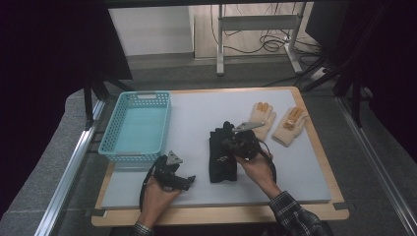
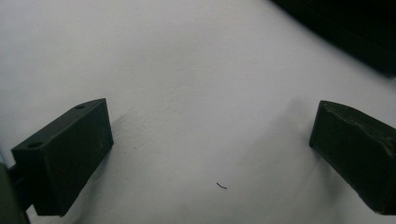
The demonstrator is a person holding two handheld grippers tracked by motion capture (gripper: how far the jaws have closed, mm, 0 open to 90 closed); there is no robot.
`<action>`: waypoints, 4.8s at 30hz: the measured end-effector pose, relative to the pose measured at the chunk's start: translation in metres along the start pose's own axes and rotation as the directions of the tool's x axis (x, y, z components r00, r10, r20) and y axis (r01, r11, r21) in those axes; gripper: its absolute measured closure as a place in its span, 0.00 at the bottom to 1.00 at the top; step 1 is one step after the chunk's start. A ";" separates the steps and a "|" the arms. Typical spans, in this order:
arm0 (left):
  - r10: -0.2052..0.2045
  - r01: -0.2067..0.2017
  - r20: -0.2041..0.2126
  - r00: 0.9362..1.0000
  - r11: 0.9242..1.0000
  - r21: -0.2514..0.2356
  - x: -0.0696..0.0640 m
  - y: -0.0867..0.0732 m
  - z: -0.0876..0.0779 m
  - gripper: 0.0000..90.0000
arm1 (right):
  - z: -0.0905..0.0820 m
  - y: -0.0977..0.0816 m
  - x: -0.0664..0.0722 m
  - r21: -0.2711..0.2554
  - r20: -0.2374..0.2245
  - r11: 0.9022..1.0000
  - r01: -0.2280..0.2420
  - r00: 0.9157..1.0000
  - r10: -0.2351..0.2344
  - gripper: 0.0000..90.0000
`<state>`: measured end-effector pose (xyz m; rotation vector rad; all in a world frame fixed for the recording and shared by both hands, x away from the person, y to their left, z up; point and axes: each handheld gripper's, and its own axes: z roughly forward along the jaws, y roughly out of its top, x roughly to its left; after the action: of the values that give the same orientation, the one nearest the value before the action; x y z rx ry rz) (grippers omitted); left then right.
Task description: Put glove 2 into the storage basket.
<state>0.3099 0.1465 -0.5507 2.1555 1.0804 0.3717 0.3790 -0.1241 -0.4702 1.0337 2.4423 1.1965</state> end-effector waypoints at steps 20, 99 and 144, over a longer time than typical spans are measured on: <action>-0.026 0.026 0.006 1.000 0.999 -0.036 0.003 -0.002 -0.005 0.05 | -0.019 -0.048 -0.039 0.059 0.028 0.998 0.012 1.000 -0.013 0.96; -0.077 0.077 -0.067 0.995 0.997 -0.009 0.018 -0.023 -0.021 0.01 | -0.069 -0.123 -0.096 0.029 0.241 0.999 -0.034 0.970 0.026 0.30; 0.018 -0.019 0.076 0.997 1.000 0.012 -0.028 0.077 0.005 0.00 | -0.068 -0.124 -0.095 0.027 0.248 0.999 -0.025 0.969 0.017 0.29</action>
<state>0.3408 0.0902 -0.4994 2.1740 1.0242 0.2896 0.3541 -0.2816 -0.5299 1.1450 2.2669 0.9736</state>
